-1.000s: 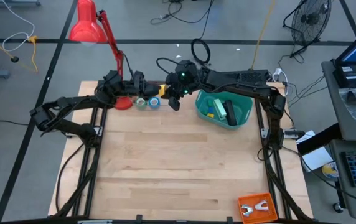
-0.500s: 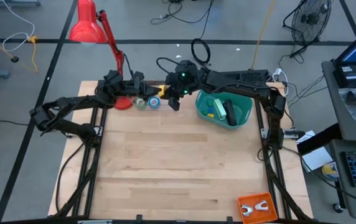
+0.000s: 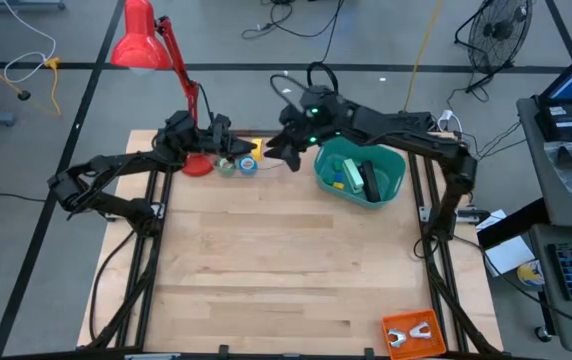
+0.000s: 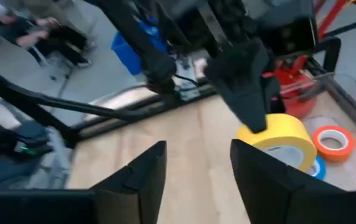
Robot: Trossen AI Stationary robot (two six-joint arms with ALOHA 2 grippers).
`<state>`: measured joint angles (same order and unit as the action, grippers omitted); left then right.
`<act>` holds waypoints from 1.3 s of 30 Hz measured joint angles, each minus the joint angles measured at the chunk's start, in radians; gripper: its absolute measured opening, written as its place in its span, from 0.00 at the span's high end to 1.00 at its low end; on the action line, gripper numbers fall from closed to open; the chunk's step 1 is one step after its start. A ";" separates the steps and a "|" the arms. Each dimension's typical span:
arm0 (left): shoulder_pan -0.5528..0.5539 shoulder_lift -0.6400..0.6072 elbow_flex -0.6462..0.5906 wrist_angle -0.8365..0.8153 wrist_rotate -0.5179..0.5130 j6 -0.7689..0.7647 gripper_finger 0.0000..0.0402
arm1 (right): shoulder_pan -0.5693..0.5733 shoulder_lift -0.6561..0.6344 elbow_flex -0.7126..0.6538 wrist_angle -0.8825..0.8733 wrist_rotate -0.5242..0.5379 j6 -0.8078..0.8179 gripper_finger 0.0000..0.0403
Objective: Pick and place Stapler, Stapler remover, tape
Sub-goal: Put the yellow tape into the transparent bin
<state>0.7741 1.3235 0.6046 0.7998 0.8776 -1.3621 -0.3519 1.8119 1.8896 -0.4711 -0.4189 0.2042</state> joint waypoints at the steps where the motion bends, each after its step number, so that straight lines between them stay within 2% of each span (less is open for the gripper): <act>1: 0.002 -0.001 0.001 -0.005 0.007 0.013 0.91 | 0.001 -0.024 0.000 -0.009 0.000 0.018 0.57; 3: 0.003 -0.003 0.013 -0.075 0.027 0.076 0.91 | 0.009 -0.063 0.000 -0.015 -0.001 0.053 0.55; 7: -0.010 -0.001 0.077 -0.365 0.033 0.315 0.91 | 0.040 -0.153 0.000 -0.052 0.058 0.083 0.56; 11: -0.035 0.031 0.170 -0.668 -0.064 0.598 0.91 | 0.091 -0.234 0.002 -0.125 0.178 0.080 0.58; 14: -0.039 0.092 0.230 -0.759 -0.132 0.719 0.91 | 0.131 -0.270 0.002 -0.203 0.286 0.069 0.59; 17: -0.055 0.195 0.312 -0.771 -0.187 0.794 0.91 | 0.174 -0.288 0.002 -0.270 0.381 0.063 0.60; 19: -0.065 0.259 0.371 -0.798 -0.218 0.816 0.91 | 0.199 -0.290 0.002 -0.296 0.411 0.068 0.60; 23: -0.082 0.360 0.538 -0.896 -0.258 0.868 0.91 | 0.239 -0.286 0.001 -0.333 0.418 0.068 0.60; 30: -0.097 0.516 0.822 -1.351 -0.442 1.090 0.91 | 0.263 -0.287 0.001 -0.334 0.418 0.041 0.60; 35: -0.106 0.574 0.911 -1.487 -0.543 1.156 0.91 | 0.264 -0.288 0.001 -0.338 0.418 0.001 0.60; 39: -0.110 0.608 0.925 -1.554 -0.595 1.189 0.91 | 0.270 -0.288 0.001 -0.353 0.414 -0.035 0.60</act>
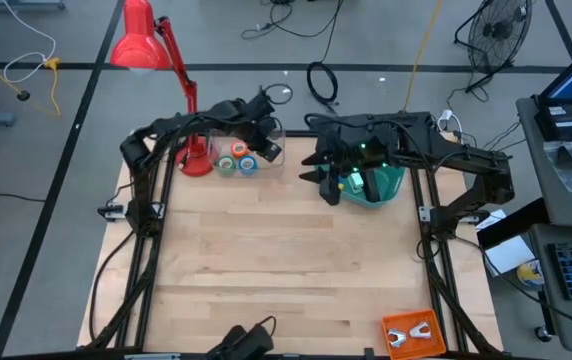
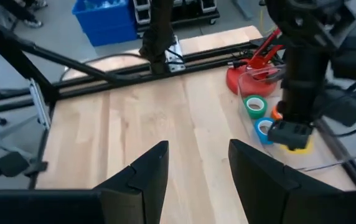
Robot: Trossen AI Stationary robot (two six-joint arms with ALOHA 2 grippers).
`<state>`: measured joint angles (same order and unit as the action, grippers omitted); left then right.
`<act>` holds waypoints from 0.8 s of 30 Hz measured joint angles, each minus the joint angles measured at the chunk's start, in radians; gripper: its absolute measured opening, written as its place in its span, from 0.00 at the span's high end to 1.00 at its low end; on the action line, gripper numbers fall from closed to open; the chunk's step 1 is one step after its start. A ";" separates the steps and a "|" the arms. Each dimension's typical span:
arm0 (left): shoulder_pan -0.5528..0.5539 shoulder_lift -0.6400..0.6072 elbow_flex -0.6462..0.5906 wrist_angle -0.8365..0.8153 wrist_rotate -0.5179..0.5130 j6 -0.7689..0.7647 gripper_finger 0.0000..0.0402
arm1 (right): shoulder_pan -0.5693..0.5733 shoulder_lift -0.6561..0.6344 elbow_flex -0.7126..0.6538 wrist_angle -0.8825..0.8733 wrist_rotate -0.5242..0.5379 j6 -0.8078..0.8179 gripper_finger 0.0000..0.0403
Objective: Pick and place Stapler, Stapler remover, tape
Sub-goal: Put the yellow tape into the transparent bin
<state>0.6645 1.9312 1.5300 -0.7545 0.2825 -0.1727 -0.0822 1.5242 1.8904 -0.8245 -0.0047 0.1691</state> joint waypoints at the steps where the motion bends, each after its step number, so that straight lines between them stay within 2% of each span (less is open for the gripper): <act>1: -0.002 0.011 -0.002 -0.009 -0.015 0.004 0.91 | 0.000 0.000 0.000 -0.006 0.001 -0.012 0.60; 6: -0.006 0.050 -0.001 -0.002 -0.031 0.001 0.91 | -0.002 0.000 0.000 -0.027 0.004 -0.065 0.60; 10: -0.021 0.075 -0.002 0.000 -0.130 0.022 0.91 | -0.002 0.000 0.000 -0.029 0.003 -0.088 0.60; 24: -0.021 0.135 -0.002 0.032 -0.144 0.037 0.91 | -0.003 0.000 0.000 -0.072 0.004 -0.130 0.60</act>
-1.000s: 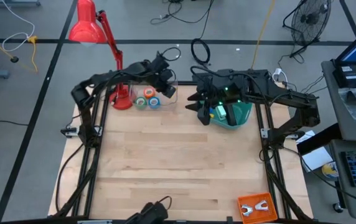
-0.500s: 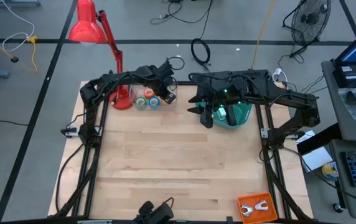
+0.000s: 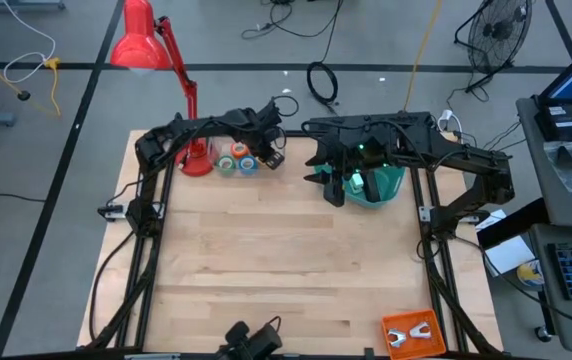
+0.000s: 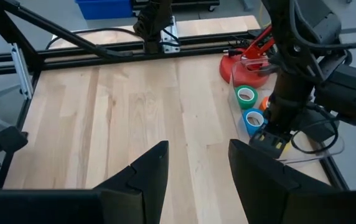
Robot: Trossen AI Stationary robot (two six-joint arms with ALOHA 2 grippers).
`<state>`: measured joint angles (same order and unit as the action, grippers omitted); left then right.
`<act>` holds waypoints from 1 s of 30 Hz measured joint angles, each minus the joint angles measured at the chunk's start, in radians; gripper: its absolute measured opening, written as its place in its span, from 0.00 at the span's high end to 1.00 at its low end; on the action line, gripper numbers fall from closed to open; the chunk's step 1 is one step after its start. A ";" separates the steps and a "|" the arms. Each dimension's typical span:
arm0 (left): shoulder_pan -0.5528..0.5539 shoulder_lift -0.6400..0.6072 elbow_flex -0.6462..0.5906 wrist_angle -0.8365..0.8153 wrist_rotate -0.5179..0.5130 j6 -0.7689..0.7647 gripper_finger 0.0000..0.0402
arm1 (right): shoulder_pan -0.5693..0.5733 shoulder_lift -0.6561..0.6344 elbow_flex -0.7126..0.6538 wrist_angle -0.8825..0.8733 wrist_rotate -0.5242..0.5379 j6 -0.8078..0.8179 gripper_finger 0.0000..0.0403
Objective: Pick and place Stapler, Stapler remover, tape
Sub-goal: Put the yellow tape into the transparent bin, then adjust the green bin
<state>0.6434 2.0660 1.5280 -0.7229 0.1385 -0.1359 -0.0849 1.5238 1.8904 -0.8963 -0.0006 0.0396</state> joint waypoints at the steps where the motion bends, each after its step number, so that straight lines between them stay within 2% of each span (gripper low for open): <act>1: 0.000 0.002 0.000 0.003 -0.005 0.002 0.91 | 0.000 0.000 0.000 0.000 0.001 -0.001 0.60; 8: -0.002 0.003 0.000 0.025 -0.031 0.003 0.91 | 0.000 0.000 0.000 0.000 0.003 -0.003 0.60; 13: -0.002 0.005 0.000 0.018 0.021 0.007 0.77 | 0.000 0.000 0.000 0.001 0.004 -0.003 0.60; 21: -0.002 0.006 0.000 0.011 -0.017 -0.024 0.59 | 0.000 0.000 0.000 0.003 0.004 -0.004 0.60; 25: -0.002 -0.017 0.000 0.011 -0.026 -0.023 0.53 | 0.000 0.000 0.000 0.007 0.004 -0.004 0.60; 30: 0.006 -0.084 0.000 0.014 -0.034 -0.022 0.51 | 0.000 0.000 0.000 0.028 0.004 -0.004 0.60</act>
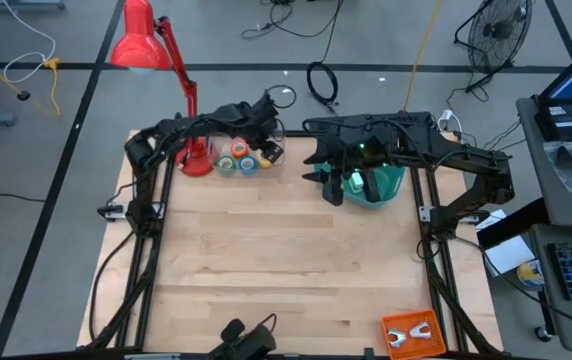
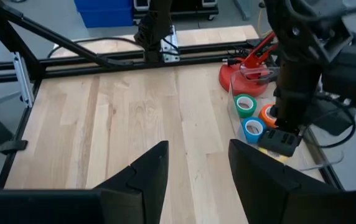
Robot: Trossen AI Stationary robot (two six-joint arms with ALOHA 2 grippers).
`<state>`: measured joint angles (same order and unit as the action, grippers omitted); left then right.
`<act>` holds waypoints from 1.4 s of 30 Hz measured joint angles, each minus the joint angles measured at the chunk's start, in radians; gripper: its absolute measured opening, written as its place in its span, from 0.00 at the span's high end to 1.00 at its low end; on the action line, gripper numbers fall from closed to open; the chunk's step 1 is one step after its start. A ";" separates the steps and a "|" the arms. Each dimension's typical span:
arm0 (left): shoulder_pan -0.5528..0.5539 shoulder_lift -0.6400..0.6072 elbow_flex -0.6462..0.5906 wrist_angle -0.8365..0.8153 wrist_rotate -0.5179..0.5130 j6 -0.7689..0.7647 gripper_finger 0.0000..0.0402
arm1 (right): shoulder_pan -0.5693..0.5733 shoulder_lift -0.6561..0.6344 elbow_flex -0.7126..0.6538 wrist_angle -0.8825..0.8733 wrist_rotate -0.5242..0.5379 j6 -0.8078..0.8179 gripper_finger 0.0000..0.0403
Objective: Pick and place Stapler, Stapler remover, tape
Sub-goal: Adjust the green bin
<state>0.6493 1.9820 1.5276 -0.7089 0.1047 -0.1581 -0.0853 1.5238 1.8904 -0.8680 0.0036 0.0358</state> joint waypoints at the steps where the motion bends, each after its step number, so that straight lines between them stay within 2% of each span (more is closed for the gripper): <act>1: 0.002 -0.015 0.000 -0.007 0.000 -0.001 0.50 | 0.000 0.000 0.000 0.006 0.000 0.000 0.60; 8: -0.002 -0.153 0.000 -0.044 0.008 -0.026 0.50 | -0.014 0.000 0.000 0.026 0.000 0.000 0.60; 13: -0.040 -0.249 0.000 -0.055 0.135 -0.029 0.54 | -0.021 0.000 0.000 0.026 -0.002 0.000 0.60; 17: -0.115 -0.282 0.000 -0.089 0.189 0.004 0.68 | -0.021 0.000 0.000 0.026 0.015 0.001 0.60; 21: -0.211 -0.281 0.000 -0.143 0.192 0.096 0.90 | -0.021 0.000 0.000 0.025 0.054 0.064 0.62; 23: -0.260 -0.269 0.000 -0.148 0.190 0.149 0.97 | -0.021 0.000 0.000 0.024 0.062 0.116 0.66; 25: -0.298 -0.262 0.000 -0.149 0.183 0.186 0.97 | -0.020 0.000 0.000 0.011 0.079 0.182 0.73; 29: -0.348 -0.266 0.000 -0.107 0.182 0.202 0.99 | 0.011 0.000 -0.002 -0.084 0.079 0.325 0.95; 30: -0.353 -0.266 0.000 -0.099 0.182 0.199 0.99 | 0.029 -0.001 -0.017 -0.106 0.085 0.359 0.97; 35: -0.352 -0.265 0.000 -0.102 0.176 0.205 0.99 | 0.147 -0.021 -0.194 -0.210 0.153 0.581 1.00; 42: -0.352 -0.264 -0.016 -0.109 0.176 0.202 0.99 | 0.273 -0.134 -0.594 -0.109 0.148 0.926 1.00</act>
<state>0.2973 1.7176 1.5112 -0.8182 0.2806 0.0439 0.1873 1.3898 1.2960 -0.9771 0.1519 0.9617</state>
